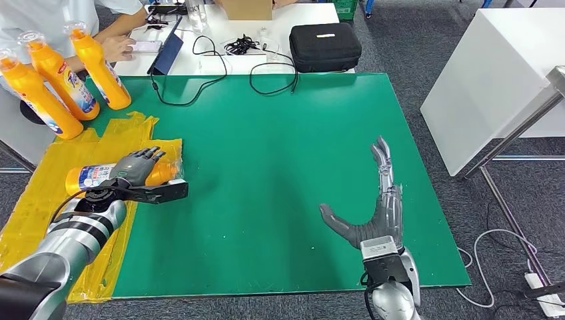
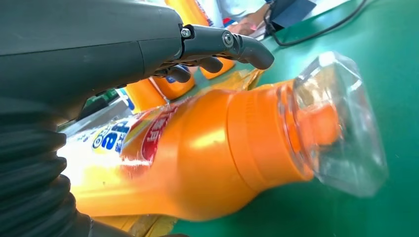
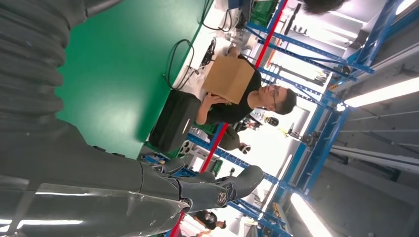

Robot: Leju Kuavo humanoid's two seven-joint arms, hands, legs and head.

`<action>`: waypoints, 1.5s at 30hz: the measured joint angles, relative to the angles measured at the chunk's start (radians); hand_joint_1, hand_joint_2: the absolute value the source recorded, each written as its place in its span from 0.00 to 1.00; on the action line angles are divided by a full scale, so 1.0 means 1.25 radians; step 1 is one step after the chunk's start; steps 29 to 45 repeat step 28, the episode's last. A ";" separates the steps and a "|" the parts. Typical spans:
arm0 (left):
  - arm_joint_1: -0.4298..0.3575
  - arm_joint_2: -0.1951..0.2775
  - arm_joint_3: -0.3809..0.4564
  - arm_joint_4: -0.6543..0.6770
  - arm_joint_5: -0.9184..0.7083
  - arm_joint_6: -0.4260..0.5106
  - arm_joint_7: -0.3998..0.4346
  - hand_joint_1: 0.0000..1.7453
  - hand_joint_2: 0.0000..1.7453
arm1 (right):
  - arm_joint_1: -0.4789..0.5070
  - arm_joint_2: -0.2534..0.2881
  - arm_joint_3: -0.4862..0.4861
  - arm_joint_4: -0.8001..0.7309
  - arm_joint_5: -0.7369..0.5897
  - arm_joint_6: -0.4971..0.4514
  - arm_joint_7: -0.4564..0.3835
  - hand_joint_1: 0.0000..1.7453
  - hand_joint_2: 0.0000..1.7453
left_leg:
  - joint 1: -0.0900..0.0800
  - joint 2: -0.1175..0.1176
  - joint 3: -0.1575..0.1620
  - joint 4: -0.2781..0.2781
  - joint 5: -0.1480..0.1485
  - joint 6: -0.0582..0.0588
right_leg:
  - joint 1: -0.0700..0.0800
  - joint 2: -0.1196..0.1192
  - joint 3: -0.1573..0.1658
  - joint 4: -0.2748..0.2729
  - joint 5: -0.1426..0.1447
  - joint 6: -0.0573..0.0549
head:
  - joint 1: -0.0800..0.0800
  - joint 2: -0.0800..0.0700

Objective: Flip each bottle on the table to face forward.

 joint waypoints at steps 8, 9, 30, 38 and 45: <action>0.036 -0.023 0.035 -0.038 0.108 0.044 -0.063 0.00 1.00 | 0.002 0.001 -0.001 0.002 -0.003 -0.006 0.026 0.00 1.00 | -0.001 0.000 0.001 0.000 0.000 0.000 | -0.001 0.000 0.000 0.000 0.000 0.000 | 0.000 0.000; 0.060 -0.032 0.051 -0.068 0.157 0.036 -0.106 0.00 1.00 | 0.007 0.002 -0.003 0.002 -0.006 -0.009 0.033 0.00 1.00 | -0.002 0.000 0.002 0.000 0.000 0.000 | -0.002 0.000 0.001 0.000 0.000 0.000 | -0.001 0.000; 0.563 -0.133 0.109 -0.952 0.882 -0.114 -0.225 0.00 1.00 | 0.126 0.018 -0.064 -0.033 -0.051 -0.001 0.049 0.00 1.00 | -0.005 0.004 0.003 0.000 -0.007 0.004 | -0.004 0.006 0.001 -0.001 -0.004 0.003 | 0.000 0.000; 0.563 -0.133 0.109 -0.952 0.882 -0.114 -0.225 0.00 1.00 | 0.126 0.018 -0.064 -0.033 -0.051 -0.001 0.049 0.00 1.00 | -0.005 0.004 0.003 0.000 -0.007 0.004 | -0.004 0.006 0.001 -0.001 -0.004 0.003 | 0.000 0.000; 0.563 -0.133 0.109 -0.952 0.882 -0.114 -0.225 0.00 1.00 | 0.126 0.018 -0.064 -0.033 -0.051 -0.001 0.049 0.00 1.00 | -0.005 0.004 0.003 0.000 -0.007 0.004 | -0.004 0.006 0.001 -0.001 -0.004 0.003 | 0.000 0.000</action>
